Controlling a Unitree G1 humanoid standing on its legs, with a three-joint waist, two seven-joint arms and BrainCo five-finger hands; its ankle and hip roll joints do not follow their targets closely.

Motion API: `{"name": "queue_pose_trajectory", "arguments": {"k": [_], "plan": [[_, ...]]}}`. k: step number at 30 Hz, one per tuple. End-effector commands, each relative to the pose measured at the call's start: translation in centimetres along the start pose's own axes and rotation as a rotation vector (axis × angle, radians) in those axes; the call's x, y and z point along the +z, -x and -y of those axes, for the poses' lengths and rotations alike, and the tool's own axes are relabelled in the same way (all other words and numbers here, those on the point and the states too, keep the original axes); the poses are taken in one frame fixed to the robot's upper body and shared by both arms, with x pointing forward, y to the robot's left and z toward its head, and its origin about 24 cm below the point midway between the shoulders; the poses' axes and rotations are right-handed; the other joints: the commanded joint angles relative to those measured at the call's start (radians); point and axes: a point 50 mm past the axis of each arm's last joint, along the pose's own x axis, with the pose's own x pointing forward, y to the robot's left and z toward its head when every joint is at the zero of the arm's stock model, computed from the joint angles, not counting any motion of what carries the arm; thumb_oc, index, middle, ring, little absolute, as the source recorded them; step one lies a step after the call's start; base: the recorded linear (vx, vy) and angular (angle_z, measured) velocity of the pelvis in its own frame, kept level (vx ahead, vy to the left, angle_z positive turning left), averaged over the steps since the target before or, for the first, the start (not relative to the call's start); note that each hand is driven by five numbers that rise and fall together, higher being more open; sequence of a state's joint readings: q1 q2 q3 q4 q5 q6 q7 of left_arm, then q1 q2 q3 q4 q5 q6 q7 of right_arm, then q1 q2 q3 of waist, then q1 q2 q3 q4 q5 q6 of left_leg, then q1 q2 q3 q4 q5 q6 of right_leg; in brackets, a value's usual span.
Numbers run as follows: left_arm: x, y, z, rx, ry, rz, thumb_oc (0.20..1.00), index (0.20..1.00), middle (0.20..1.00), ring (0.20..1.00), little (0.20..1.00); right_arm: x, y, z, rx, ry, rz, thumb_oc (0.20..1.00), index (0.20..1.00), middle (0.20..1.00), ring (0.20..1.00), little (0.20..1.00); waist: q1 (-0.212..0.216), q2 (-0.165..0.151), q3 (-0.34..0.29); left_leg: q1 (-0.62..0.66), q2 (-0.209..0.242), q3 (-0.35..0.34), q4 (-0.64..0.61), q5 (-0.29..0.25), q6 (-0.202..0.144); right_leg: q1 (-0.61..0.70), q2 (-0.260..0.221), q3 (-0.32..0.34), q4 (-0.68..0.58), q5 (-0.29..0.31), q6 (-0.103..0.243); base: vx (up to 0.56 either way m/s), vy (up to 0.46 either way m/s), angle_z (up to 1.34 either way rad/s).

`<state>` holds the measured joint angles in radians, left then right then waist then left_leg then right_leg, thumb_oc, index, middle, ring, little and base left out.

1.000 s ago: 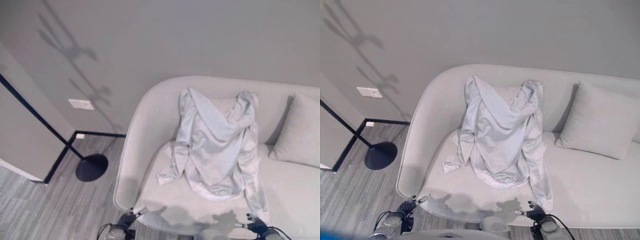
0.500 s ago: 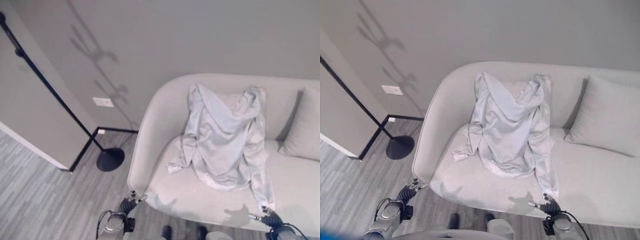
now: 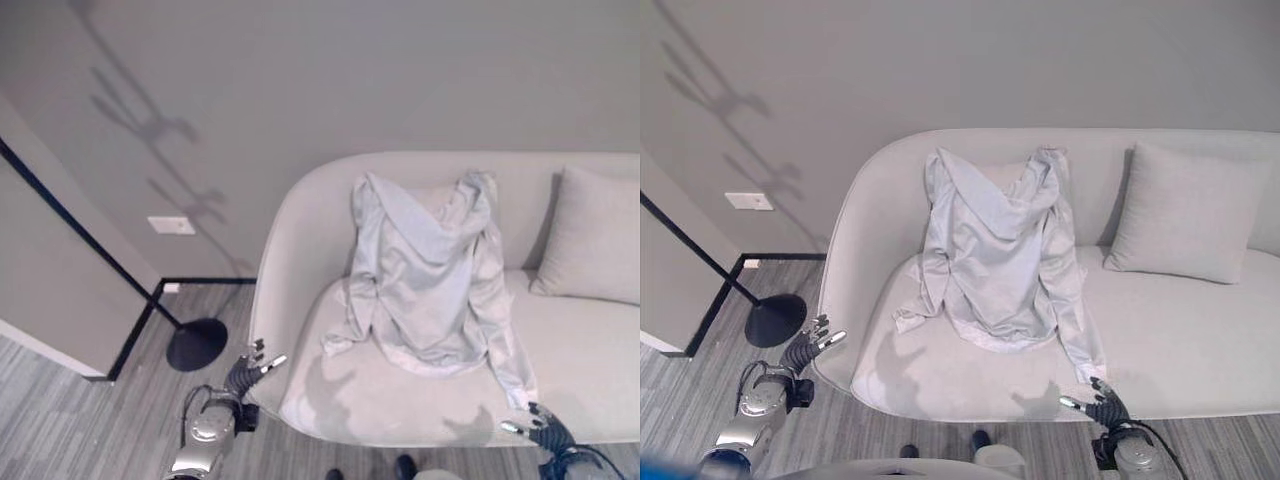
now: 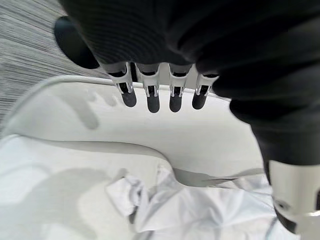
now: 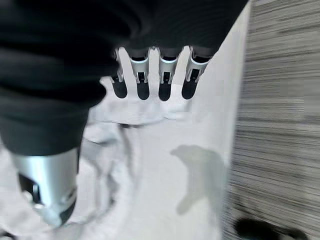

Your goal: Hang the clothes on the sofa on the clothes rack.

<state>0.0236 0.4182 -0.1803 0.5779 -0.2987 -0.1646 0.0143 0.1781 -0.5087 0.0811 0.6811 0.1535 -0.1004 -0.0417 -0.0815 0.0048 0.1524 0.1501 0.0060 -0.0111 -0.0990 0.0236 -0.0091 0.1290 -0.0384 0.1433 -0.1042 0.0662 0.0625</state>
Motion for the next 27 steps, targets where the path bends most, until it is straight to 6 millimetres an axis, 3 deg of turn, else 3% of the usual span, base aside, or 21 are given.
{"name": "queue_pose_trajectory", "arguments": {"k": [1,2,4,7,8,10,12,14,15,16,18,27], "plan": [[4.7,-1.7,-1.6,0.032,-0.081,0.176,1.0,1.0,1.0,1.0,1.0,4.3,-0.8,3.7,-0.125,0.04,0.173,1.0,1.0,1.0,1.0,1.0,-0.009,-0.019,-0.014,-0.001,-0.014,-0.028,0.012,-0.109,0.012,-0.007,-0.039,0.016,0.017,-0.038,0.031,0.0,0.0,0.0],[4.7,-1.7,-1.6,0.032,-0.081,0.176,1.0,1.0,1.0,1.0,1.0,4.3,-0.8,3.7,-0.125,0.04,0.172,1.0,1.0,1.0,1.0,1.0,-0.009,-0.019,-0.014,-0.001,-0.014,-0.028,0.012,-0.109,0.012,-0.007,-0.039,0.016,0.017,-0.038,0.031,0.0,0.0,0.0],[6.8,-1.9,-2.1,0.04,-0.116,0.247,1.0,1.0,1.0,1.0,1.0,6.4,-0.7,5.0,-0.165,0.054,0.254,1.0,1.0,1.0,1.0,1.0,-0.013,-0.016,-0.009,-0.002,-0.013,-0.022,0.012,-0.115,0.013,-0.014,-0.037,0.022,0.017,-0.036,0.039,0.0,0.0,0.0],[8.3,-2.2,-2.3,0.043,-0.148,0.29,1.0,1.0,1.0,1.0,1.0,7.7,-0.7,5.4,-0.175,0.075,0.298,1.0,1.0,1.0,1.0,1.0,-0.01,-0.015,-0.006,-0.001,-0.012,-0.01,0.012,-0.118,0.014,-0.019,-0.037,0.028,0.017,-0.034,0.043,0.01,-0.009,-0.05],[10.1,-2.4,-2.3,0.039,-0.19,0.345,1.0,1.0,1.0,1.0,1.0,9.5,-0.7,6.0,-0.19,0.11,0.352,1.0,1.0,1.0,1.0,1.0,-0.01,-0.014,-0.001,-0.001,-0.012,-0.005,0.012,-0.121,0.015,-0.024,-0.036,0.032,0.017,-0.032,0.043,0.01,-0.017,-0.11],[11.0,-2.6,-2.2,0.036,-0.206,0.369,1.0,1.0,1.0,1.0,1.0,10.3,-0.7,6.3,-0.198,0.12,0.378,1.0,1.0,1.0,1.0,1.0,-0.01,-0.015,0.004,-0.002,-0.01,-0.002,0.012,-0.122,0.014,-0.027,-0.036,0.033,0.017,-0.03,0.044,0.0,-0.031,-0.09],[12.8,-3.0,-1.9,0.025,-0.221,0.418,1.0,1.0,1.0,1.0,1.0,12.5,-0.8,6.9,-0.217,0.148,0.443,1.0,1.0,1.0,1.0,1.0,-0.011,-0.014,0.016,-0.004,-0.006,0.0,0.012,-0.122,0.012,-0.034,-0.031,0.039,0.017,-0.026,0.044,-0.03,-0.075,-0.14],[16.2,-3.6,-1.1,0.013,-0.268,0.512,1.0,1.0,1.0,1.0,1.0,16.2,-0.8,7.4,-0.241,0.178,0.547,1.0,1.0,1.0,1.0,1.0,-0.005,-0.016,0.046,-0.02,0.005,-0.004,0.012,-0.11,0.012,-0.058,-0.02,0.054,0.017,-0.017,0.04,-0.07,-0.096,-0.12],[16.3,-3.7,-1.1,0.015,-0.268,0.515,1.0,1.0,1.0,1.0,1.0,16.3,-0.8,7.4,-0.242,0.177,0.55,1.0,1.0,1.0,1.0,1.0,-0.004,-0.016,0.048,-0.021,0.006,-0.004,0.012,-0.109,0.011,-0.059,-0.019,0.055,0.017,-0.016,0.04,-0.06,-0.085,-0.09],[18.8,-4.1,-0.3,0.015,-0.294,0.584,1.0,1.0,1.0,1.0,1.0,18.9,-0.8,7.7,-0.264,0.193,0.622,1.0,1.0,1.0,1.0,1.0,-0.001,-0.016,0.063,-0.043,0.009,-0.007,0.012,-0.1,0.008,-0.077,-0.012,0.056,0.017,-0.011,0.037,-0.07,-0.073,-0.11],[21.8,-4.5,1.0,0.005,-0.319,0.66,1.0,1.0,1.0,1.0,1.0,22.0,-0.6,7.8,-0.292,0.198,0.706,1.0,1.0,1.0,1.0,1.0,-0.004,-0.013,0.086,-0.072,0.008,-0.017,0.012,-0.087,0.005,-0.1,-0.009,0.05,0.017,-0.008,0.034,-0.1,-0.07,-0.1],[22.0,-4.5,0.9,0.007,-0.318,0.665,1.0,1.0,1.0,1.0,1.0,22.2,-0.6,7.9,-0.295,0.197,0.71,1.0,1.0,1.0,1.0,1.0,-0.007,-0.013,0.088,-0.076,0.008,-0.021,0.012,-0.085,0.004,-0.103,-0.01,0.047,0.017,-0.007,0.034,-0.01,-0.003,0.03]]}}
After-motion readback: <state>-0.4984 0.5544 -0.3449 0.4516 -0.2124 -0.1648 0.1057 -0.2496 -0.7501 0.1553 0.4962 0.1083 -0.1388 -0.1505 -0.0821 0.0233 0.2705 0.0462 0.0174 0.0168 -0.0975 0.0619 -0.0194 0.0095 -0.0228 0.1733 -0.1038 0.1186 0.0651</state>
